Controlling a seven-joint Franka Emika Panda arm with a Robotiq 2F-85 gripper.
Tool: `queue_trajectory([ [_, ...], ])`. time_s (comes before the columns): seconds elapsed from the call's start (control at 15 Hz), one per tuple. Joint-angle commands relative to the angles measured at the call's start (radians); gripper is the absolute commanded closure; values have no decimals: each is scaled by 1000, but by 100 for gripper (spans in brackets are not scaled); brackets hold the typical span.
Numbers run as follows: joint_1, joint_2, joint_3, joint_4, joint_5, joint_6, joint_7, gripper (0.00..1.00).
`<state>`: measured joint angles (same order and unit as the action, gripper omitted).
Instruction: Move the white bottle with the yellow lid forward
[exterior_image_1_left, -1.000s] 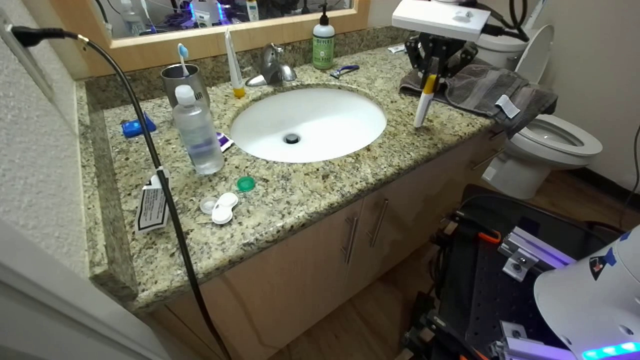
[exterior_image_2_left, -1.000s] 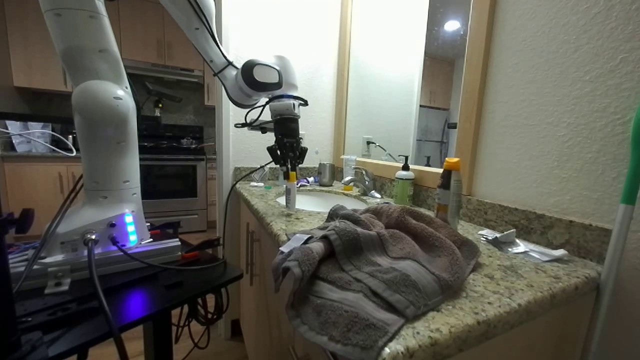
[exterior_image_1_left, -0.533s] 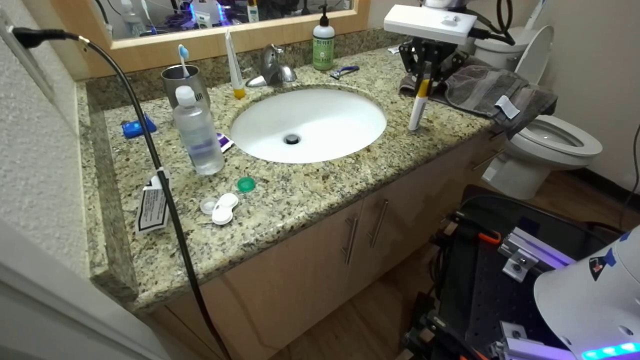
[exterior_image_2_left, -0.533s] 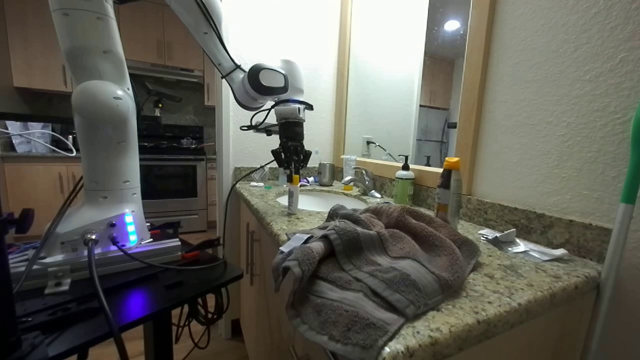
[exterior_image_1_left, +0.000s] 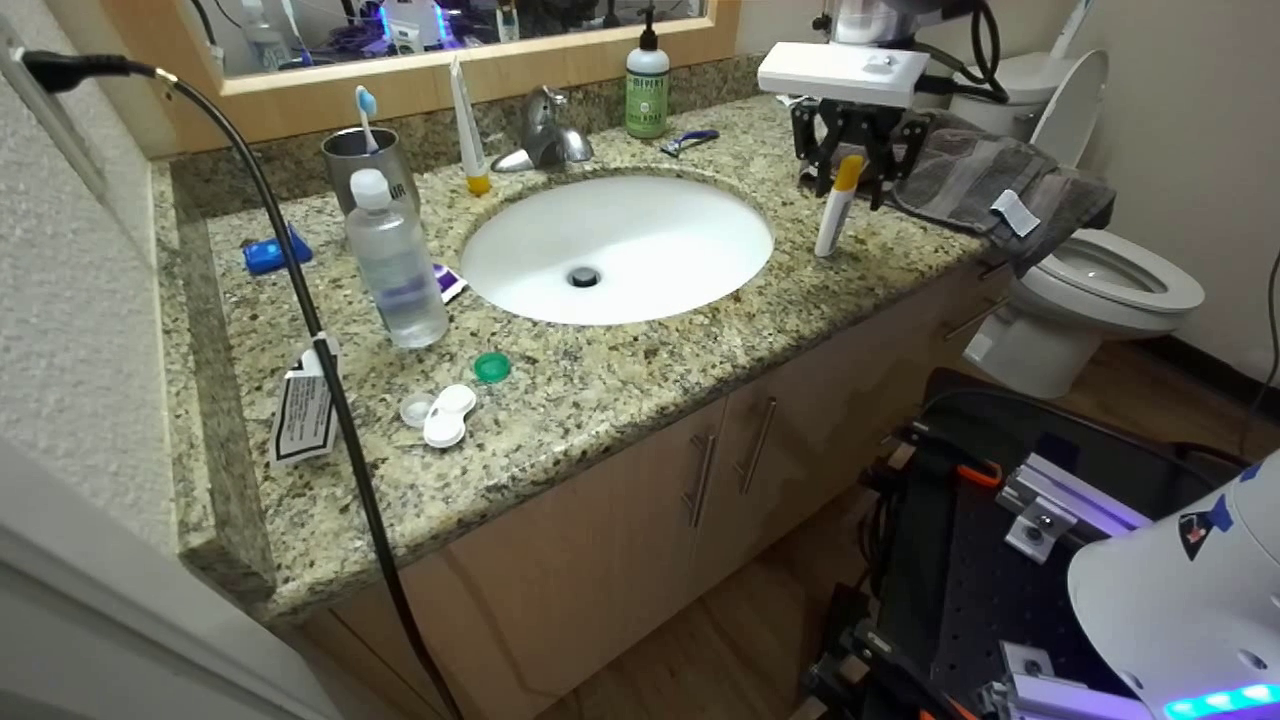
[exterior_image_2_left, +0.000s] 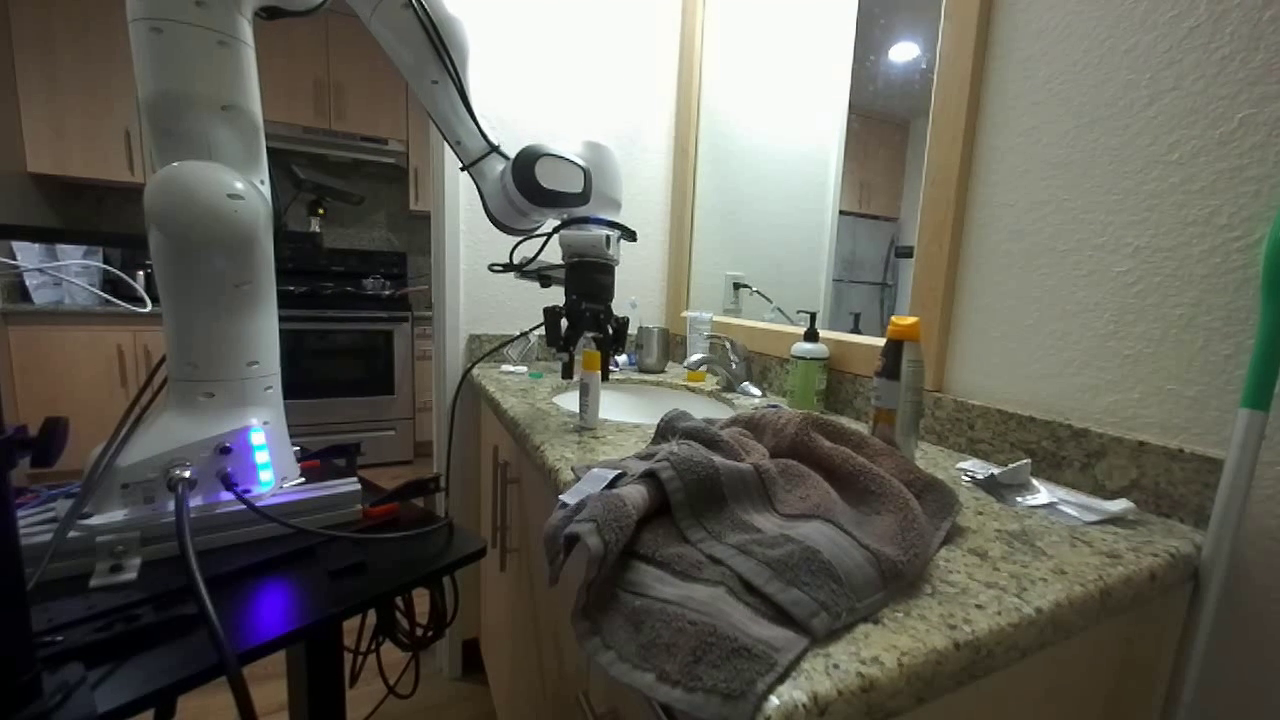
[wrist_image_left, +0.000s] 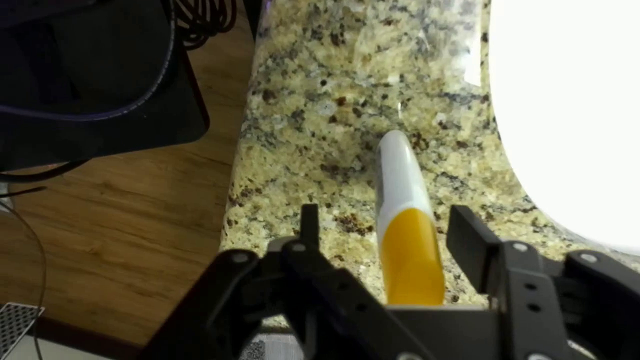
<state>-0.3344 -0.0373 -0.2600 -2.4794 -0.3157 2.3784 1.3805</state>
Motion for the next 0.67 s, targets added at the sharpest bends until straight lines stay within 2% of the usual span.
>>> queue_trajectory([
  [0.0,15,40,-5,56,-16,-49,4,2],
  [0.27,32,-30,3,105,-78,-143,13,0],
  [0.47,37,-123,14,133,-112,-242,-29,0],
  [0.53,31,-57,9,126,-93,-170,-1,0],
  [0.6,30,-85,15,135,-97,-202,-7,0],
])
